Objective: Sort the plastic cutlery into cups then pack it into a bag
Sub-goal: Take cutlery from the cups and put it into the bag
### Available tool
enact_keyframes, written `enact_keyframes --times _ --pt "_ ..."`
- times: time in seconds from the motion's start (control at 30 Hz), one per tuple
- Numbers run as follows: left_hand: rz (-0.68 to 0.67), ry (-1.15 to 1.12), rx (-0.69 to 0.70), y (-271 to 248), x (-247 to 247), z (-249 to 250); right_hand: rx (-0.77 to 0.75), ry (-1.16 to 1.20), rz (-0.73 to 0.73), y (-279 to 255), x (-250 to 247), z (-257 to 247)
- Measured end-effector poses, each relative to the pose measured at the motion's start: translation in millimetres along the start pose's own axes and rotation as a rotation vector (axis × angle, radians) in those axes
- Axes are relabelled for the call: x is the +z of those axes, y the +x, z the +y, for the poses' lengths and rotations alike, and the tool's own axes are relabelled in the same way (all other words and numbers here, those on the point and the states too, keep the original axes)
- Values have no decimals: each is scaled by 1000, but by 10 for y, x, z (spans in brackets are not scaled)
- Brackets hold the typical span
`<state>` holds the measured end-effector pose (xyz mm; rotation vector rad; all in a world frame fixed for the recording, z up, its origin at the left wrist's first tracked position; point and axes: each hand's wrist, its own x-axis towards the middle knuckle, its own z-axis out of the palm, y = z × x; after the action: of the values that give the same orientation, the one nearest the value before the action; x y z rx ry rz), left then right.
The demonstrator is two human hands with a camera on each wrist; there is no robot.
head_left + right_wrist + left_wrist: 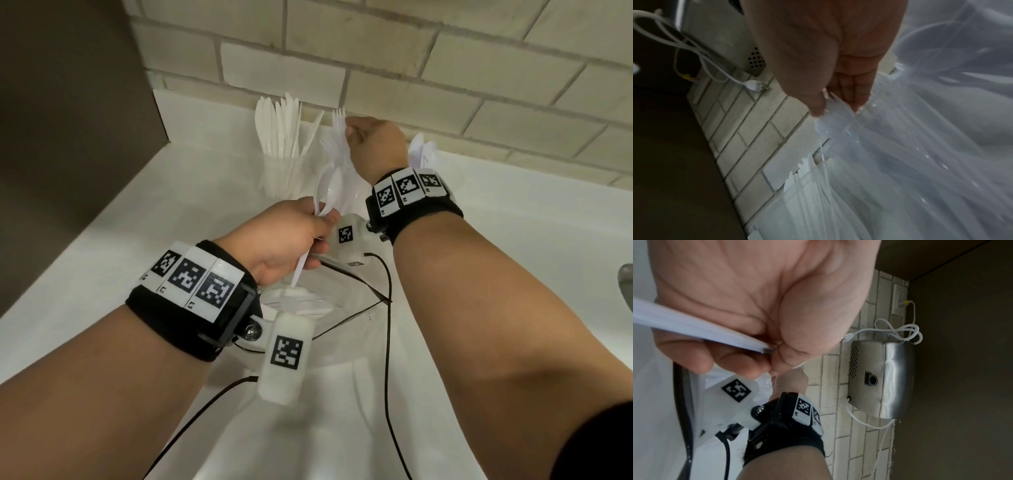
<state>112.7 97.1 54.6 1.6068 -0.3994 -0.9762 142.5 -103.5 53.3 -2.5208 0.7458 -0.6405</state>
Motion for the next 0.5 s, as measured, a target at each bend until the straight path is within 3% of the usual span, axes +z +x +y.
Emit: enact_keyframes --times 0.2,0.4,0.5 --pt "9 -7 -5 -27 -2 -26 3 -282 -217 -9 -156 -35" --pt "-11 -29 9 -73 -45 -58 35 131 -62 -132 -671 -146" --pt "3 -49 77 -113 -42 -31 67 414 -103 -455 -962 -324"
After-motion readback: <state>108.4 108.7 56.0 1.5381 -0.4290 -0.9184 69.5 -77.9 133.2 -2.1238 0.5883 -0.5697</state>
